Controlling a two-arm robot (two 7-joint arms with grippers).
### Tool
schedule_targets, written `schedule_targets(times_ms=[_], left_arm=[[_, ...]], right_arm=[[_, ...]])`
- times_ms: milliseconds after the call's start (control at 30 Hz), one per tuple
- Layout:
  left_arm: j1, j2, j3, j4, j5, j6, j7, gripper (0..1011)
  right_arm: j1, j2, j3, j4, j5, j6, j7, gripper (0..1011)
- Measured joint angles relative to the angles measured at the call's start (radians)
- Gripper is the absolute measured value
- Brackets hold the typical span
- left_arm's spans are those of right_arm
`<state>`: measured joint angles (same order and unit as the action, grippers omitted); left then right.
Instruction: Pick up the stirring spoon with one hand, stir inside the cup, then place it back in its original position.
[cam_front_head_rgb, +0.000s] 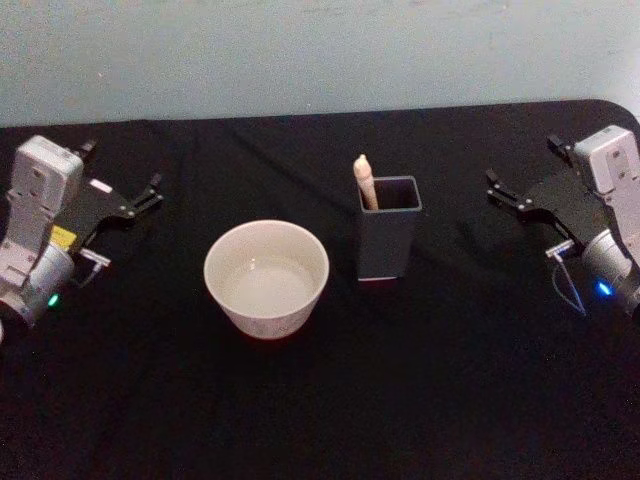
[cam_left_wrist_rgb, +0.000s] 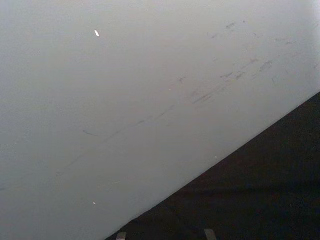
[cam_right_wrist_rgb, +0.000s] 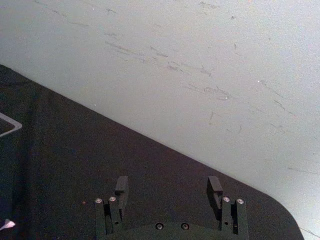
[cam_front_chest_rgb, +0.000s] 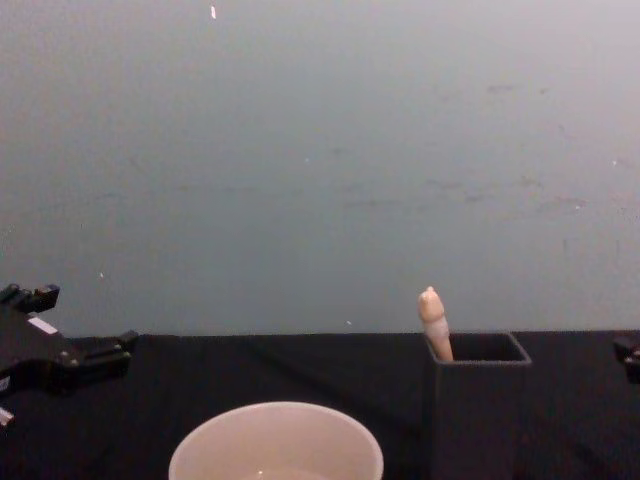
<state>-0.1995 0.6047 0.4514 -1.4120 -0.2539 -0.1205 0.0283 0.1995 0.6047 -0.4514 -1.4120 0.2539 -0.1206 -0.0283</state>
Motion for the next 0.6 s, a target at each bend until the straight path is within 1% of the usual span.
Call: schedule_targets(times_ms=[600], left_arm=[[0.000, 0.000, 0.000, 0.000, 0.000, 0.000, 0.000, 1001]], right_arm=[[0.000, 0.000, 0.000, 0.000, 0.000, 0.000, 0.000, 1003]])
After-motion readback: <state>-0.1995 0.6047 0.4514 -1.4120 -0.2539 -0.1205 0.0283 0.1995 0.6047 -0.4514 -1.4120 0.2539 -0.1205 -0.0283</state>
